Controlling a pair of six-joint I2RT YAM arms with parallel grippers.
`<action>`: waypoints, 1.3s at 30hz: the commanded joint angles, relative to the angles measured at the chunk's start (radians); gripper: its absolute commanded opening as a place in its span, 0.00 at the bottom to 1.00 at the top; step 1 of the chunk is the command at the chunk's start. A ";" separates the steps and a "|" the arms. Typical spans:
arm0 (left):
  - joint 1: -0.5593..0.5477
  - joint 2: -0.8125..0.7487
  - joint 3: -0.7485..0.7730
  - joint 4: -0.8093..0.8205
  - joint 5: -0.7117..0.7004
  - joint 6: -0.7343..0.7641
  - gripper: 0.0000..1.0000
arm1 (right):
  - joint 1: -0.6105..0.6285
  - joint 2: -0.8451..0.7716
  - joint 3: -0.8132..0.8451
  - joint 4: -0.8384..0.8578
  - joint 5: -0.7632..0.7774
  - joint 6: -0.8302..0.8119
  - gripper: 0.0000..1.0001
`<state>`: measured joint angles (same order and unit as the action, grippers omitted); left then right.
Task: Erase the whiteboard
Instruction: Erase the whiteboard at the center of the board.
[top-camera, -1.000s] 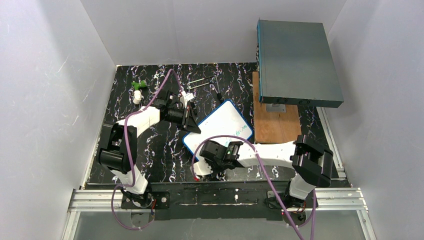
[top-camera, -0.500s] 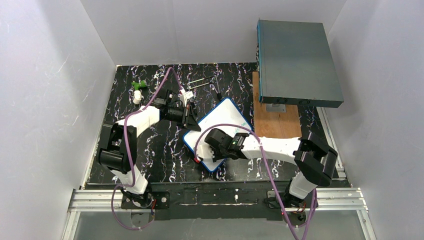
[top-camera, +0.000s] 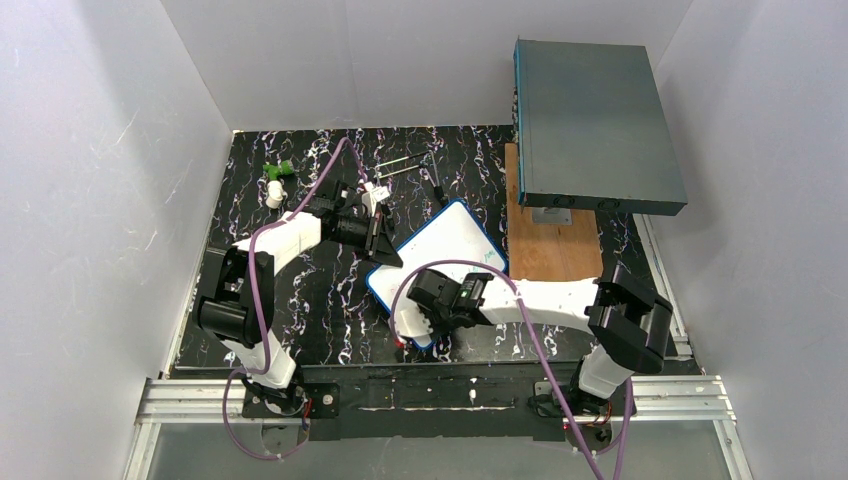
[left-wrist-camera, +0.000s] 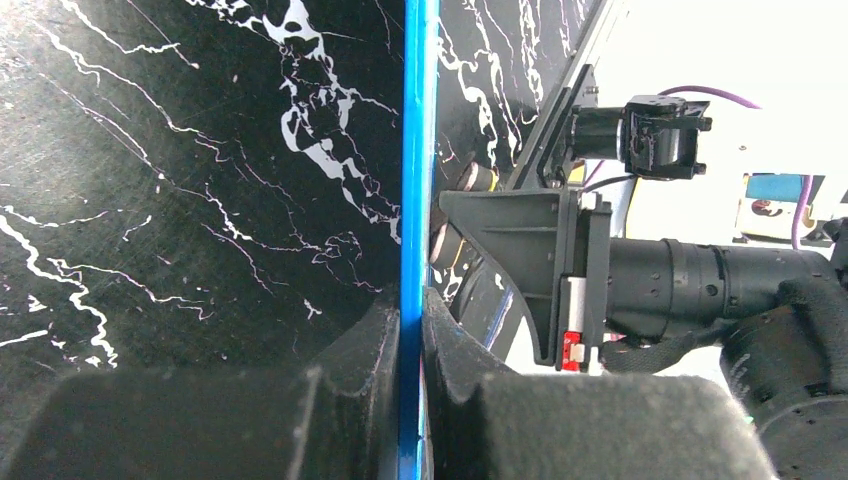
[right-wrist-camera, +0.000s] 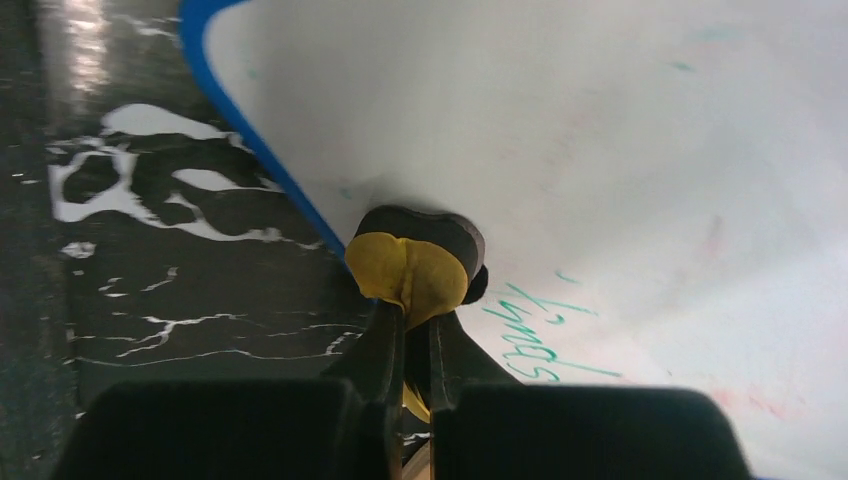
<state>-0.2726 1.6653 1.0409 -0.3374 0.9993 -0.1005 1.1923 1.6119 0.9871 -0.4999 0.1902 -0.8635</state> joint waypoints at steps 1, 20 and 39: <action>-0.022 -0.015 0.005 -0.047 0.014 0.041 0.00 | 0.045 0.048 0.009 -0.114 -0.114 -0.052 0.01; -0.021 -0.011 0.006 -0.048 0.012 0.040 0.00 | 0.165 0.089 0.025 0.068 0.022 0.050 0.01; -0.021 -0.001 0.006 -0.050 0.007 0.044 0.00 | 0.317 0.139 0.133 0.115 0.121 0.121 0.01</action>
<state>-0.2779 1.6653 1.0409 -0.3599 1.0183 -0.0628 1.4712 1.7237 1.0508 -0.5362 0.3717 -0.7746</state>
